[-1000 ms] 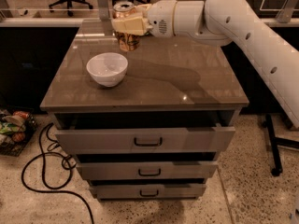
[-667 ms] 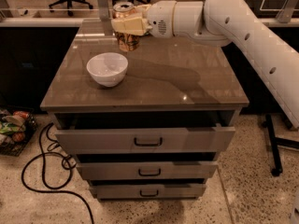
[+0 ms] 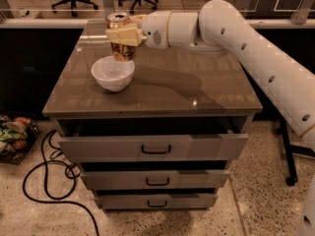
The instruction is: Place orange can into white bowl
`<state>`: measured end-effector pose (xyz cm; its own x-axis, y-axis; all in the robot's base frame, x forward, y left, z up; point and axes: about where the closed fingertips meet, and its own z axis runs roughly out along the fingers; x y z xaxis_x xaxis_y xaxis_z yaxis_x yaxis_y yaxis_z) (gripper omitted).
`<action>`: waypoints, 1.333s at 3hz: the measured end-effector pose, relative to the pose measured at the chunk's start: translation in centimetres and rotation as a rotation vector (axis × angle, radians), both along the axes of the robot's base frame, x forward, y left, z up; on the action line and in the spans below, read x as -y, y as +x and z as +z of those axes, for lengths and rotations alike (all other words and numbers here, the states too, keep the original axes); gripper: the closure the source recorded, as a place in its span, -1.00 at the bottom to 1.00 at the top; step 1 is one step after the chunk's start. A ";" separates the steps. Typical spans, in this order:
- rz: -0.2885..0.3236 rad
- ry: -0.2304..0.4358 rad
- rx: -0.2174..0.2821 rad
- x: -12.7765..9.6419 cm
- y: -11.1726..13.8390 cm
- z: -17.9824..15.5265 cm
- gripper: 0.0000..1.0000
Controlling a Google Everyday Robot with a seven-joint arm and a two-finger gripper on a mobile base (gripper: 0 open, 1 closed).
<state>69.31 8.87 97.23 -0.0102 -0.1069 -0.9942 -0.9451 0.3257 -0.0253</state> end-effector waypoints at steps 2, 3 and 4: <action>0.019 -0.026 -0.010 -3.3 -1.6 -2.5 1.00; 0.011 -0.049 -0.027 -3.8 -1.9 -4.1 1.00; -0.016 -0.056 -0.031 -3.0 -2.2 -5.4 1.00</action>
Offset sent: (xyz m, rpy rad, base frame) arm -0.0222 0.0467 -0.0441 -0.0433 0.0273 0.0238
